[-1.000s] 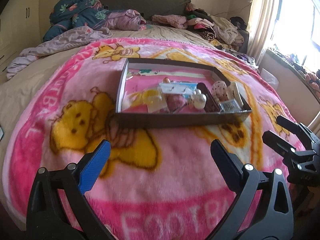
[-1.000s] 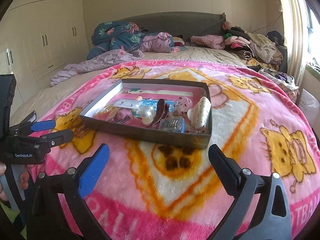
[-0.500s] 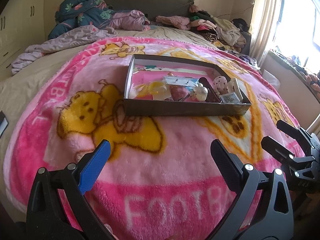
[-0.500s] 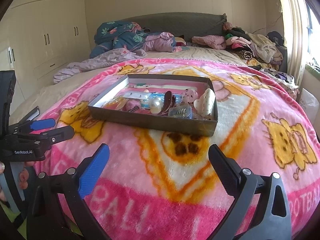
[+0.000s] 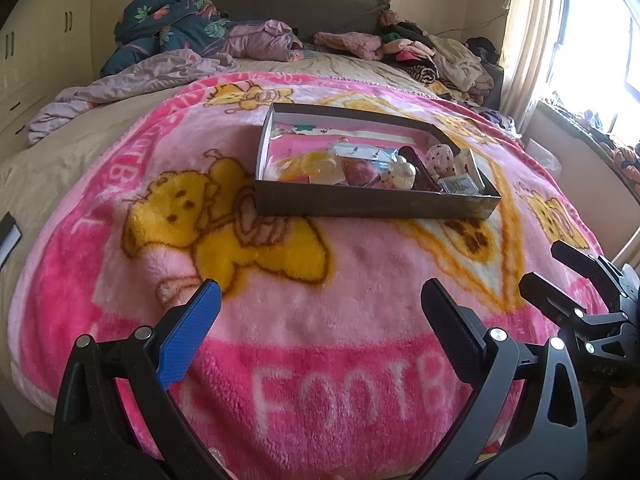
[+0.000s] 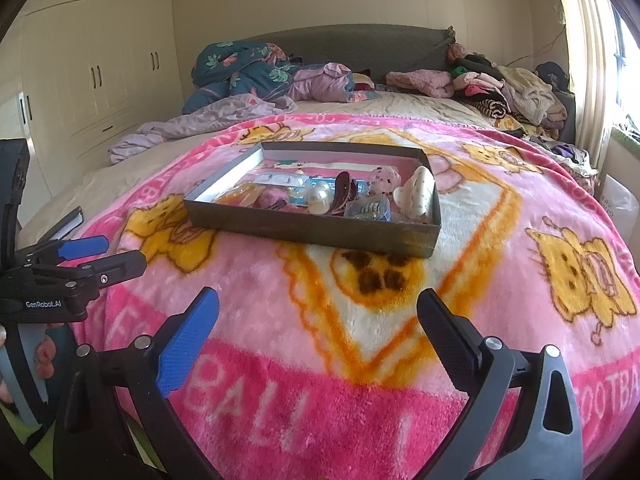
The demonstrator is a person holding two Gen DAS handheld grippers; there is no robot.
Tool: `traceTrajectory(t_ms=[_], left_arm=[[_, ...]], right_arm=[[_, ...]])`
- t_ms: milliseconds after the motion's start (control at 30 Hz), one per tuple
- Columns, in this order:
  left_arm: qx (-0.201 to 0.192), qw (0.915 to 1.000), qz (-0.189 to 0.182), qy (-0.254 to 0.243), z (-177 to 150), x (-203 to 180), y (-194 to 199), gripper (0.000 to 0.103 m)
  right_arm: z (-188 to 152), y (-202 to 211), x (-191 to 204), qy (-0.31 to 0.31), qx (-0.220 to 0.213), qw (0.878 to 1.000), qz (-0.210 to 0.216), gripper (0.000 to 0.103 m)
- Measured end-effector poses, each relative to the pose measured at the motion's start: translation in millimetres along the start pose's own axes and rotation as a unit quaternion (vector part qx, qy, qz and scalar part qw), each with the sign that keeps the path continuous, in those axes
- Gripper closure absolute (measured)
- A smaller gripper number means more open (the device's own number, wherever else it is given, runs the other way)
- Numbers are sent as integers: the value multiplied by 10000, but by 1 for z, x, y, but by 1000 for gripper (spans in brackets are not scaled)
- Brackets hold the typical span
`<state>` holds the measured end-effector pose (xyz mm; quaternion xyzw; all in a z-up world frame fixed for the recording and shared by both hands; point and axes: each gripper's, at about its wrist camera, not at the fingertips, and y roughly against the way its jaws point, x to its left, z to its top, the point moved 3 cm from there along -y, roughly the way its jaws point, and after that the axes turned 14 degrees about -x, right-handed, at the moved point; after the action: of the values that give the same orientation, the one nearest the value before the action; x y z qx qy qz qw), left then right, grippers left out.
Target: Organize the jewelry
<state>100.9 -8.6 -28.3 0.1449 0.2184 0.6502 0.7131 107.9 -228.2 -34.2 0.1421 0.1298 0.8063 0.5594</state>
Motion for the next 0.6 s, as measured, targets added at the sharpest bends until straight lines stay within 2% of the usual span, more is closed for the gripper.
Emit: traceTrajectory(t_ms=[600], left_arm=[[9, 10000, 7, -41, -5, -2, 1, 11]], right_arm=[[-5, -2, -1, -39, 81, 10000, 14, 6]])
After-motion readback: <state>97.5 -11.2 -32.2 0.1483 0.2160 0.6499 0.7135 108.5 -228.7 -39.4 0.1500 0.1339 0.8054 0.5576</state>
